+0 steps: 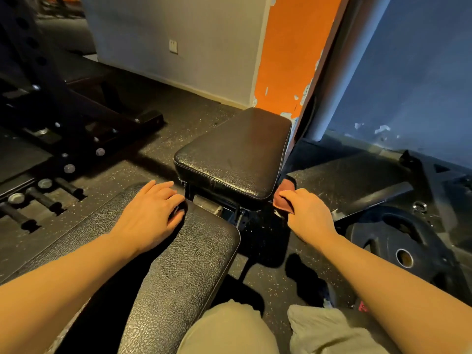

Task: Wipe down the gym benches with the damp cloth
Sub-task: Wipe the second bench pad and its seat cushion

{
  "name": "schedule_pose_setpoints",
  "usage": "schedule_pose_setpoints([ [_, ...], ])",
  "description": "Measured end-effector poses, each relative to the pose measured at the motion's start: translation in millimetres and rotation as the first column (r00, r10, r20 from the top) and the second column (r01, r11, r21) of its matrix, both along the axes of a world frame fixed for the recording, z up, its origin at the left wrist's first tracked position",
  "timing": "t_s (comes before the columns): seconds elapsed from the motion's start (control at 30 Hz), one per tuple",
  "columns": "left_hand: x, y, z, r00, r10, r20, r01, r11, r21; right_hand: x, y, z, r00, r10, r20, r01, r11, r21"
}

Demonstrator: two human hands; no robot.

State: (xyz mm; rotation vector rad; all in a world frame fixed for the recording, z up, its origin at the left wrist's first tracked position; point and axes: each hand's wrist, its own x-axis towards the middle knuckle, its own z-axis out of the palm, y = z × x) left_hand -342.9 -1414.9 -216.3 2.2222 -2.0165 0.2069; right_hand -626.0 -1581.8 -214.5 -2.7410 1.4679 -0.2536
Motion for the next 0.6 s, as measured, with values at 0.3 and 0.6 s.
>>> schedule_pose_setpoints([
  [0.3, -84.7, -85.0, 10.3, 0.975, -0.211, -0.062, 0.208, 0.977, -0.053, 46.0, 23.8, -47.1, 0.619, -0.385, 0.684, 0.123, 0.908, 0.400],
  [0.6, -134.5, -136.6, -5.7, 0.969, -0.073, -0.237, 0.055, 0.995, -0.084, 27.2, -12.3, -61.2, 0.257, -0.514, 0.818, 0.004, 0.847, 0.531],
])
